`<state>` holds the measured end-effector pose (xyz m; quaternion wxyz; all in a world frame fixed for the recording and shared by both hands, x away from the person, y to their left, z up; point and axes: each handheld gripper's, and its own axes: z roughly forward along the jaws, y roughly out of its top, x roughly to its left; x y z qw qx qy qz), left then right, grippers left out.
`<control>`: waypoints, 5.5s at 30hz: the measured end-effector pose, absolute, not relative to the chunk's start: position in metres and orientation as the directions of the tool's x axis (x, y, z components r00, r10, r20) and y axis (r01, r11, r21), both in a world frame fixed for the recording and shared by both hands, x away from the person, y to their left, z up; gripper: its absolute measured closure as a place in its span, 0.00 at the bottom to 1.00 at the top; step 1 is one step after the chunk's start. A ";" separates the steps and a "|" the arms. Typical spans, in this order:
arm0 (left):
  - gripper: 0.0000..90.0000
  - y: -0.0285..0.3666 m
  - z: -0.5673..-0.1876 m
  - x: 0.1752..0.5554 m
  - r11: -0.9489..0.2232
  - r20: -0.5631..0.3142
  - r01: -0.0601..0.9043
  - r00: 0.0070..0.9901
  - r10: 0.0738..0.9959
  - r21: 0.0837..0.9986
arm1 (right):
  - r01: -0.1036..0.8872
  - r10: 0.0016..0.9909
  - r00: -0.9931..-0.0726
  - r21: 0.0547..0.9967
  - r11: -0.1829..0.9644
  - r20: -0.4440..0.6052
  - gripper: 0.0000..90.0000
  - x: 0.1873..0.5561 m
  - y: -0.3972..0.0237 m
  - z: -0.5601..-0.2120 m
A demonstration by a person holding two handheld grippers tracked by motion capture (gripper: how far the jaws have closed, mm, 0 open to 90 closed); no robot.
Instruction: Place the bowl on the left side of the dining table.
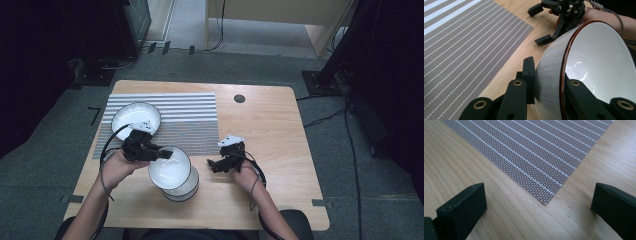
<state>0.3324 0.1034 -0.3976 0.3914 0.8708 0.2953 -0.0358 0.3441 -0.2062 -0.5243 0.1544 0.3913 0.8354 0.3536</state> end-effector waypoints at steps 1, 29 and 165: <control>0.87 0.104 -0.397 0.333 -0.518 -0.293 0.543 0.822 0.488 0.661 | 0.544 0.763 -0.646 0.712 0.444 0.018 0.00 0.344 -0.206 -0.524; 0.87 0.127 -0.393 0.341 -0.458 -0.351 0.586 0.792 0.500 0.669 | 0.545 0.763 -0.646 0.712 0.443 0.020 0.00 0.344 -0.206 -0.524; 0.87 0.162 -0.431 0.414 -0.395 -0.404 0.709 0.677 0.616 0.585 | 0.544 0.762 -0.647 0.712 0.444 0.019 0.00 0.344 -0.206 -0.524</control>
